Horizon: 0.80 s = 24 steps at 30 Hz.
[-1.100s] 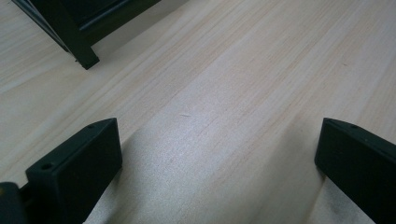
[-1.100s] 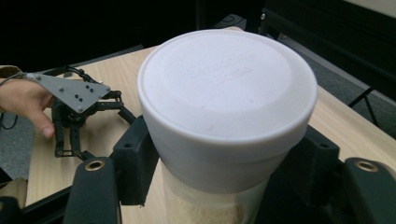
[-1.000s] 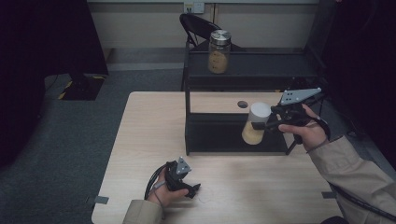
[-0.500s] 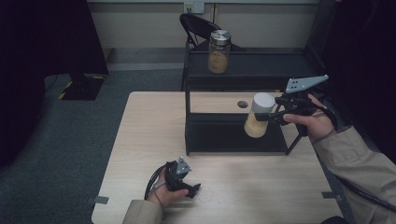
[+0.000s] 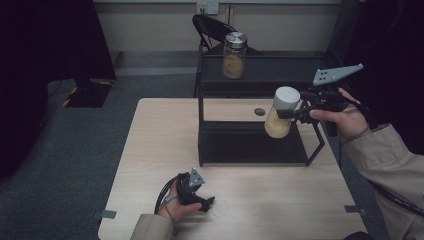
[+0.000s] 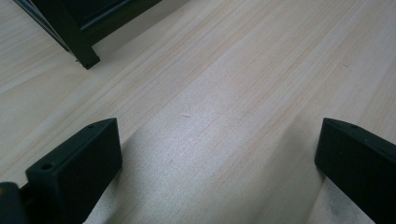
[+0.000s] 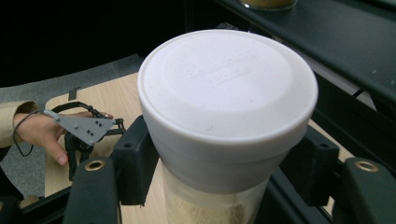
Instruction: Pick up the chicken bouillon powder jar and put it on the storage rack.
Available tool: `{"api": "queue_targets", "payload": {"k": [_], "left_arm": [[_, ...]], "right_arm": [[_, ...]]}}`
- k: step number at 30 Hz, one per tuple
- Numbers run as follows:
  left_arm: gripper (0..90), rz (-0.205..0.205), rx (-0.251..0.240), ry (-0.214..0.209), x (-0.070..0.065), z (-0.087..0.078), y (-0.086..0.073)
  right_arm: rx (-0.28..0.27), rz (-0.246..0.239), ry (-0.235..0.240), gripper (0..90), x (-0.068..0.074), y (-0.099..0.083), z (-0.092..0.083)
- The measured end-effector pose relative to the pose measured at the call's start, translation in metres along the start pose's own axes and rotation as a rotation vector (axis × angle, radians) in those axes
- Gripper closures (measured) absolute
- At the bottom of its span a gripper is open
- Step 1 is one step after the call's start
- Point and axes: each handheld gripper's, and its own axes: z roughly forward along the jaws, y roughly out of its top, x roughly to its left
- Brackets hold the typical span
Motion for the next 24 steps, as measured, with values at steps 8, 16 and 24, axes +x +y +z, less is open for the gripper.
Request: {"api": "queue_targets", "payload": {"k": [8, 16, 24], "left_arm": [[0.1, 0.000, 0.000, 0.000, 0.000, 0.000, 0.000], [0.1, 0.000, 0.000, 0.000, 0.000, 0.000, 0.000], [0.1, 0.000, 0.000, 0.000, 0.000, 0.000, 0.000]], "right_arm": [[-0.018, -0.001, 0.003, 34.1, 0.000, 0.018, -0.007], [-0.020, 0.005, 0.004, 34.1, -0.002, 0.039, -0.015], [-0.010, 0.002, -0.012, 34.1, -0.005, 0.058, -0.017]]}}
